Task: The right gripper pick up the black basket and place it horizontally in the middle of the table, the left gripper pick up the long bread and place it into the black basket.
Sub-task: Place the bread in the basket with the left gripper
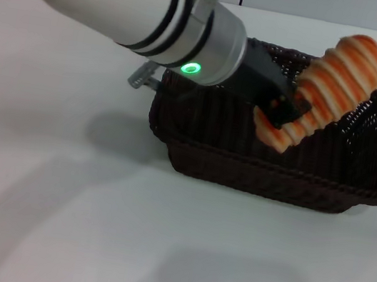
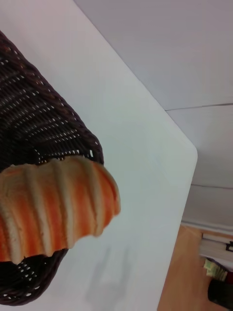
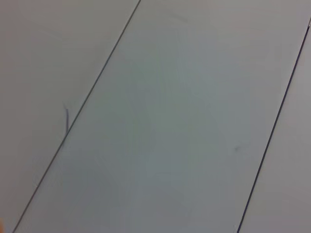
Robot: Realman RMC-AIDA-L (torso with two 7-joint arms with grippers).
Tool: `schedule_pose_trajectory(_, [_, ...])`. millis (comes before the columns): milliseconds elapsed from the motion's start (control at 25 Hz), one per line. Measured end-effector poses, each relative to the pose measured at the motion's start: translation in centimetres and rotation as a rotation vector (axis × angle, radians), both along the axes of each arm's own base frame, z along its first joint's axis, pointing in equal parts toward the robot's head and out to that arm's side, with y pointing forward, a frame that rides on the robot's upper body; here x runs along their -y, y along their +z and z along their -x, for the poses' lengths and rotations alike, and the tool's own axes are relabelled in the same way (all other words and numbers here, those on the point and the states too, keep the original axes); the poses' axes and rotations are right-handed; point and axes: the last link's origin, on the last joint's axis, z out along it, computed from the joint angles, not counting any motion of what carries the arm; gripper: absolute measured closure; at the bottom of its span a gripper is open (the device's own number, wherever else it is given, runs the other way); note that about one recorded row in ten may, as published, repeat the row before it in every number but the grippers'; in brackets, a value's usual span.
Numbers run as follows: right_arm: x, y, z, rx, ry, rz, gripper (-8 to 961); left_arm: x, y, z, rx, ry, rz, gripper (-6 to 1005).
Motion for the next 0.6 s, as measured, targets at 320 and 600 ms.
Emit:
schedule_pose_trajectory(320, [0.0,-0.1,0.1,0.005,0.002,0.008,416,-2.2,-0.1,0.6,0.01,0.031,-0.049,797])
schedule_pose_trajectory(600, [0.1,-0.1,0.1,0.01,0.001,0.009,416,-3.5,-1.0,0.9,-0.044,0.04,-0.046,818])
